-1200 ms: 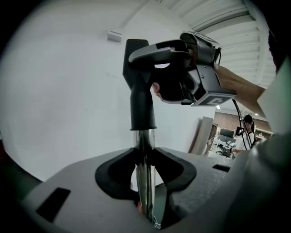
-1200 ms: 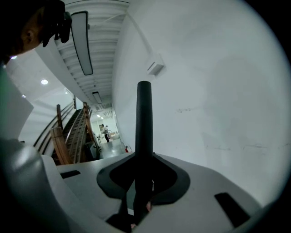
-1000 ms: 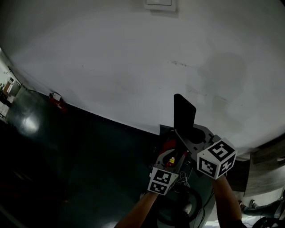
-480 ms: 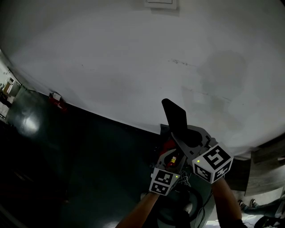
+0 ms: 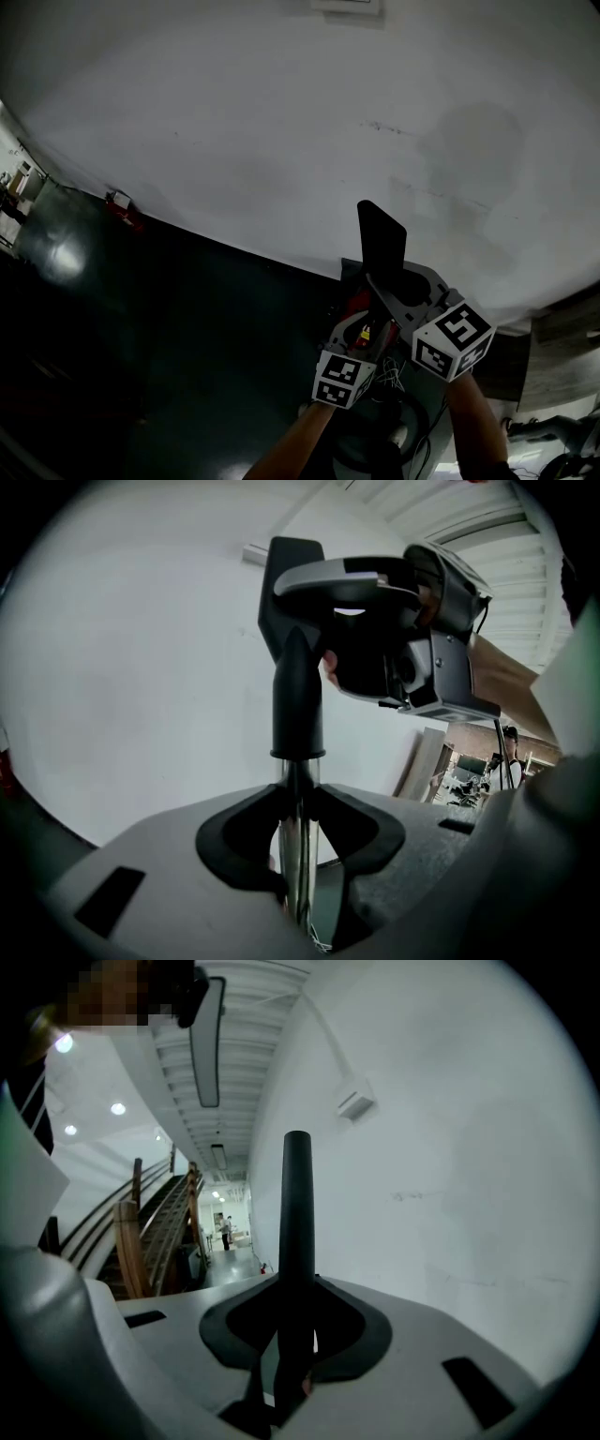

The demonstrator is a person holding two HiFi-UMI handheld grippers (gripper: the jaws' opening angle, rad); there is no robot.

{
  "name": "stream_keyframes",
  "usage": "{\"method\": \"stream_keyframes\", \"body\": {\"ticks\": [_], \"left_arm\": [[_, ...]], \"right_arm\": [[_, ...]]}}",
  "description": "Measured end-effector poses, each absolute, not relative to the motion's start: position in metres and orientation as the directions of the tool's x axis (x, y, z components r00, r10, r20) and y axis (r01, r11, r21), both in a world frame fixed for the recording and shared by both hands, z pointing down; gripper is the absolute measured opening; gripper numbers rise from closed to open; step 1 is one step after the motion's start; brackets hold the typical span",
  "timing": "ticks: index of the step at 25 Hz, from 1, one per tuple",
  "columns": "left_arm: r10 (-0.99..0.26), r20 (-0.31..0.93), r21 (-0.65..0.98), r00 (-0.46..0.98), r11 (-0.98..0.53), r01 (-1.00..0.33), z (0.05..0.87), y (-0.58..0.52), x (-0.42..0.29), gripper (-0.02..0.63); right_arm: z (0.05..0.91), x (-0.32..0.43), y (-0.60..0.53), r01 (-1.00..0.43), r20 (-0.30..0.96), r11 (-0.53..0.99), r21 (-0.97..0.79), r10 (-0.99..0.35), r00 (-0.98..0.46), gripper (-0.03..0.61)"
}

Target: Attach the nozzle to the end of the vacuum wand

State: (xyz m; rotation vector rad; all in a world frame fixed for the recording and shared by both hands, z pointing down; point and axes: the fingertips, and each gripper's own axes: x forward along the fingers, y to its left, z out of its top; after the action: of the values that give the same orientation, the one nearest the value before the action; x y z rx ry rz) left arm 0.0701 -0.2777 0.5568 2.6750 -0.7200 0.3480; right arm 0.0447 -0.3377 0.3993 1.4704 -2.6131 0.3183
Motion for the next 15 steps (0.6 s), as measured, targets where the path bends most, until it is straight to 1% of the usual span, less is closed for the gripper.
{"method": "stream_keyframes", "body": {"ticks": [3, 11, 14, 15], "left_arm": [[-0.435, 0.318, 0.264, 0.842, -0.813, -0.519, 0.557, -0.277, 0.069, 0.135], [-0.43, 0.311, 0.252, 0.847, -0.822, -0.51, 0.556, -0.279, 0.072, 0.135], [-0.429, 0.314, 0.251, 0.847, -0.823, -0.51, 0.558, -0.281, 0.074, 0.135], [-0.429, 0.317, 0.253, 0.846, -0.821, -0.511, 0.56, -0.283, 0.074, 0.134]], "right_arm": [[0.399, 0.051, -0.339, -0.86, 0.199, 0.483, -0.164, -0.838, -0.509, 0.087], [0.398, 0.051, -0.335, -0.854, 0.214, 0.502, -0.138, -0.827, -0.52, 0.092], [0.389, 0.056, -0.331, -0.854, 0.186, 0.5, -0.142, -0.834, -0.52, 0.155], [0.384, 0.059, -0.33, -0.856, 0.172, 0.495, -0.145, -0.84, -0.515, 0.164]]}}
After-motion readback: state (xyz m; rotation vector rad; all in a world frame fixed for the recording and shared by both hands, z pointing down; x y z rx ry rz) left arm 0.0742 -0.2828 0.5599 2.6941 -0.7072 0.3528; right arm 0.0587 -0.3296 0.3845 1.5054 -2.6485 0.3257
